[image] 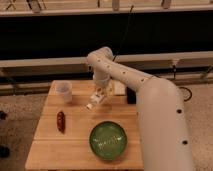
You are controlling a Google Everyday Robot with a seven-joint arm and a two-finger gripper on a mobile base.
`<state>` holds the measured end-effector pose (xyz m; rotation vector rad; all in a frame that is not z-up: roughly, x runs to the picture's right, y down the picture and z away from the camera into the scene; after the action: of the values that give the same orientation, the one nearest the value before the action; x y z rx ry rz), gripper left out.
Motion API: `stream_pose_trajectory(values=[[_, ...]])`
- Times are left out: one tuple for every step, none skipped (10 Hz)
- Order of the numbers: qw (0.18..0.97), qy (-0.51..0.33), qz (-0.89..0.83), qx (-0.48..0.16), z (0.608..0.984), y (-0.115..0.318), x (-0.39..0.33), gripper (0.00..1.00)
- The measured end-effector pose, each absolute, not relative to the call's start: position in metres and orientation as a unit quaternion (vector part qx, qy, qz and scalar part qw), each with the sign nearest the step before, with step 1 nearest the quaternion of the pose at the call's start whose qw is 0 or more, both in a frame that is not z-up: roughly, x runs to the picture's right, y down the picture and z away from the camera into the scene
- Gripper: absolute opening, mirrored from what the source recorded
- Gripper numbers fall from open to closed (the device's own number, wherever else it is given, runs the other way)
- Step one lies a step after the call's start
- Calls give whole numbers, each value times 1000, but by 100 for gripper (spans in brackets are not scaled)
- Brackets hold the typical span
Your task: Place the bottle in the ceramic bowl
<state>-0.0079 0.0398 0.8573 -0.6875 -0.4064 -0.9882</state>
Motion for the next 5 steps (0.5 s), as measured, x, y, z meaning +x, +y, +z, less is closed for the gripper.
stream_pose_trajectory(values=[[804, -194, -460, -323, 841, 49, -7, 0], [804, -197, -459, -321, 827, 55, -8, 0], [804, -200, -458, -321, 812, 65, -7, 0], [806, -202, -456, -320, 798, 75, -6, 0], [808, -203, -452, -319, 783, 87, -4, 0]])
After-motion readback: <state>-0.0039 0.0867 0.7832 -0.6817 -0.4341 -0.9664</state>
